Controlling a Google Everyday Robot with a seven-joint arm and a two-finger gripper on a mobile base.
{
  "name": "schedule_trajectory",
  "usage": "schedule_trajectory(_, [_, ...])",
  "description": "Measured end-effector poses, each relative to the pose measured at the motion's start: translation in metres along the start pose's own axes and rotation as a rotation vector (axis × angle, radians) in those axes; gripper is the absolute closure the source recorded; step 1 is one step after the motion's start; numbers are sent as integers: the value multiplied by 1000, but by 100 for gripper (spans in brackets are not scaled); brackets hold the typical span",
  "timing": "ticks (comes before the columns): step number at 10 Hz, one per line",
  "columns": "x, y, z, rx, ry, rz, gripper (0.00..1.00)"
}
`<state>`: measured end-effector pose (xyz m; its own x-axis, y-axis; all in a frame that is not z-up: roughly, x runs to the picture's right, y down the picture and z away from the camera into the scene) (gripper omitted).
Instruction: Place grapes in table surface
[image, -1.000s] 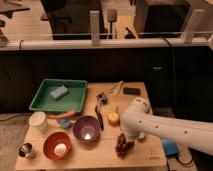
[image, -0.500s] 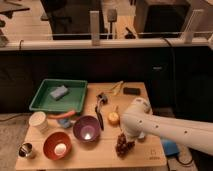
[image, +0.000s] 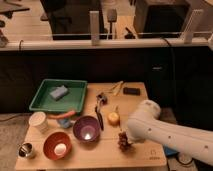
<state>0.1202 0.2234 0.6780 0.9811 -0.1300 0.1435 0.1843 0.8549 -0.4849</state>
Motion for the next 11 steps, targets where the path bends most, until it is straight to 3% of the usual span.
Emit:
schedule_trajectory(4, [-10,22,-66,66,-36,-33,100])
schedule_trajectory(6, [-20,32,-91,87,-34,-51,100])
schedule_trajectory(8, [-28,38,-101,101,-29,-69,100])
schedule_trajectory(11, [-35,31,-94,91,-47,-89,100])
